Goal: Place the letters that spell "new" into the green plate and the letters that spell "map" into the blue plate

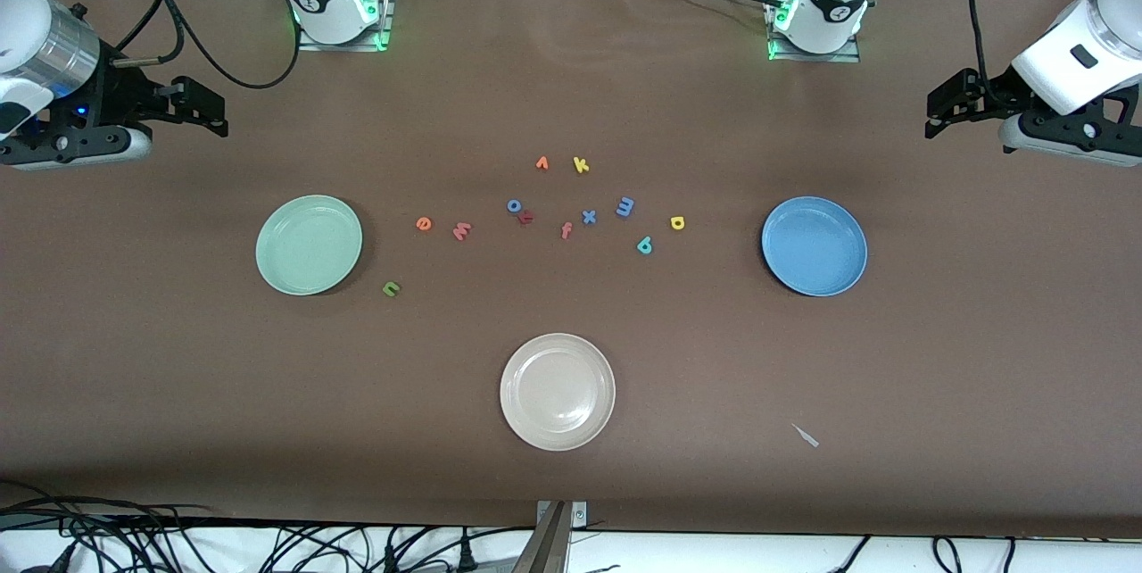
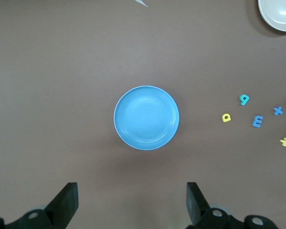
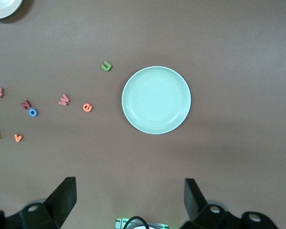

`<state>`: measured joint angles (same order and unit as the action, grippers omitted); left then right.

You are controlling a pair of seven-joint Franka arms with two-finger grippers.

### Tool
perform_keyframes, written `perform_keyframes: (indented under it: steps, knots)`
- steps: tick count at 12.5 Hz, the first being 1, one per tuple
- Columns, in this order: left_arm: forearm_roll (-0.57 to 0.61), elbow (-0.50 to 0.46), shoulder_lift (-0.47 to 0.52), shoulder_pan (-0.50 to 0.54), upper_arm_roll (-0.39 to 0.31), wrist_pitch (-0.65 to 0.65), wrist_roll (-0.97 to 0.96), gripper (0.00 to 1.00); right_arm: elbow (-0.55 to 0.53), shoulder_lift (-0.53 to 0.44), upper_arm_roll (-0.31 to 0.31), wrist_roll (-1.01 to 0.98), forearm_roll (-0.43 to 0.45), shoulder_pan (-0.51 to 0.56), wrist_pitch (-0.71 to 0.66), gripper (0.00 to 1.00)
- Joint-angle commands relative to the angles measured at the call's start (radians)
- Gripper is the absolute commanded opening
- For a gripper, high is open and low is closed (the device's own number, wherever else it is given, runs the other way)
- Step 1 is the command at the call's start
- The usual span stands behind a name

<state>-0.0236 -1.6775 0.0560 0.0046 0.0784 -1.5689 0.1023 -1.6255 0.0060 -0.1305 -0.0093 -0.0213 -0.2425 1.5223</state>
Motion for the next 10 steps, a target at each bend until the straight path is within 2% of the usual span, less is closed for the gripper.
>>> perform_keyframes:
  steps: [1,10]
  knots:
    - [0.005,0.022,-0.007,0.003,0.004,0.018,-0.003,1.00,0.016,-0.001,-0.003,-0.017,0.009,0.003,-0.010,1.00]
    - [0.005,0.022,-0.007,0.003,0.004,0.018,-0.003,1.00,0.018,-0.001,-0.011,-0.012,0.023,0.003,-0.028,1.00]
